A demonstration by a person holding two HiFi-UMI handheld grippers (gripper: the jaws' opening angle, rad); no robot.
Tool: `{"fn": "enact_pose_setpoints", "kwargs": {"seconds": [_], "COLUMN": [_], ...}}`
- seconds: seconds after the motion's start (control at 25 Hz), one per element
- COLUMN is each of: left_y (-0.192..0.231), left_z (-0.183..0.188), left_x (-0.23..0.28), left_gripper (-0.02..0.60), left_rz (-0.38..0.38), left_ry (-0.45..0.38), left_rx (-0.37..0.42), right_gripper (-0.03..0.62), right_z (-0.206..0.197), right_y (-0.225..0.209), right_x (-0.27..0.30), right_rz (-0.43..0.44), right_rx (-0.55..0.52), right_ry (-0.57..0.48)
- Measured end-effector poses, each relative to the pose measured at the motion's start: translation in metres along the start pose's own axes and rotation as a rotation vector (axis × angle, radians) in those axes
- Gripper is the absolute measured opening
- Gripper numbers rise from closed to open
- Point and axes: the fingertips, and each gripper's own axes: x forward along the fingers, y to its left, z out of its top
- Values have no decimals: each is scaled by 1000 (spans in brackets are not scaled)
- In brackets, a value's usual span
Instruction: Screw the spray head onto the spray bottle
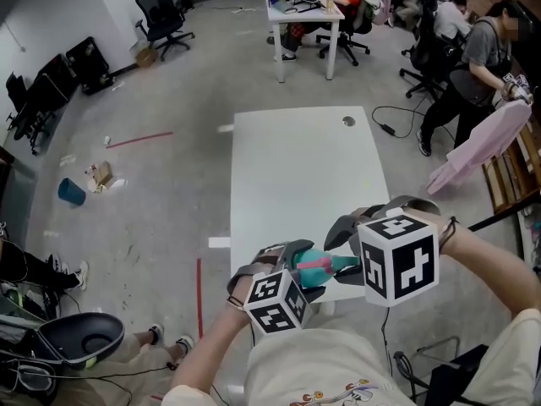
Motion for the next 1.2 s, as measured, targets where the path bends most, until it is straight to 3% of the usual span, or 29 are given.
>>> {"fn": "enact_pose_setpoints", "kwargs": {"seconds": [0.08,0.24,0.44,0.52,0.68,0.84,0.92,1.08,1.2], "left_y": [4,20,57,62,53,53,50,17,-8], "left_z": [0,1,-2,-2,2,-12,-10,22,39], "left_x": [0,1,-1,3,12,9,1,-27,-47], "left_gripper": [411,411,411,411,411,411,411,411,411], "left_rz": [10,103,410,447,330,256,194,-57,-208], "left_ry": [-5,2,56,56,-1,-38,-110,-350,-441], "left_rx": [-23,-92,-230,-271,-295,-294,-291,-197,-104], "right_gripper": [138,135,135,135,140,144,144,144,144], "right_z": [0,-4,-7,-9,-13,-1,6,19,31], "right_y": [-2,-15,-39,-45,-46,-41,-37,-26,-13], "right_x": [1,-2,-7,-8,-16,-36,-49,-63,-59], "right_rz": [-9,-48,-66,-99,-155,-124,-126,-145,-85], "right_rx": [10,118,423,466,422,402,352,172,113], "right_ry": [-13,-29,-79,-92,-97,-203,-270,-364,-424]}}
